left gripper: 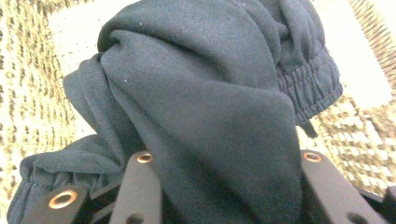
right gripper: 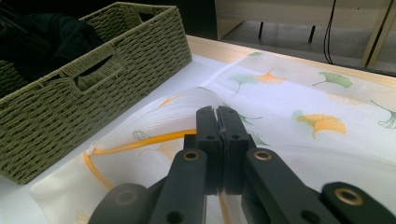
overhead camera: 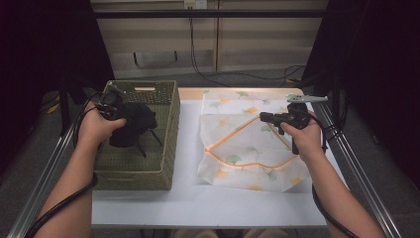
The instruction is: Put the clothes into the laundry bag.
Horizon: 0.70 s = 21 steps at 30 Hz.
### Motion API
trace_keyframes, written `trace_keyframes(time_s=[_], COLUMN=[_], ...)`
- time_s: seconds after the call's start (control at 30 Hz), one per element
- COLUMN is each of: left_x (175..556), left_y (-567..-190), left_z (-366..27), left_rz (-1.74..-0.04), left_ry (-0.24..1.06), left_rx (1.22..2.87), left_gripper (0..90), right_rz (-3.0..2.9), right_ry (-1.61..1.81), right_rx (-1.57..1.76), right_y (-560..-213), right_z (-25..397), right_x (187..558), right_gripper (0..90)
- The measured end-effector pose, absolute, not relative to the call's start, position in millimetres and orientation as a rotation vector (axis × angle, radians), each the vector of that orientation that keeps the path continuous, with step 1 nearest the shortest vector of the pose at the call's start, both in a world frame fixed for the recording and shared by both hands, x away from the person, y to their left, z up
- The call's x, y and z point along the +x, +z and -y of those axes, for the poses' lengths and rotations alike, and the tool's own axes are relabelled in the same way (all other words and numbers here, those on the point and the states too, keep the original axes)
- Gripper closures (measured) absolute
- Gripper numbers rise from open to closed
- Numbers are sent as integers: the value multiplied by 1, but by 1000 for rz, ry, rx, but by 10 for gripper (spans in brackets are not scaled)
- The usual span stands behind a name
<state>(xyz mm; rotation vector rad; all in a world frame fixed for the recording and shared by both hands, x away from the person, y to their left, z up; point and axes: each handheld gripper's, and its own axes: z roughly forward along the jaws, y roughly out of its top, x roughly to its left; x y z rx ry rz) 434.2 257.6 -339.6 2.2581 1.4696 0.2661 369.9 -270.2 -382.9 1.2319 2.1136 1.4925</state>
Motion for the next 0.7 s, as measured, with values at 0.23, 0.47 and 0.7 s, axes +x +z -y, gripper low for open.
trace_keyframes(time_s=[0.23,0.47,0.7], left_x=[434,434,434], left_y=[-320,-304,-290], left_z=[-258,-253,-246], left_rz=[-1441,-1429,-1403], left_ry=[297,302,286], left_rx=[2269,2258,2265], left_gripper=[611,612,611], right_rz=[-2110,-2113,-2109], right_ry=[1494,1502,1505], right_rx=[1244,1235,1244], right_y=[-383,-382,-384], right_z=[270,270,271], right_x=[370,370,370], right_gripper=[892,892,892])
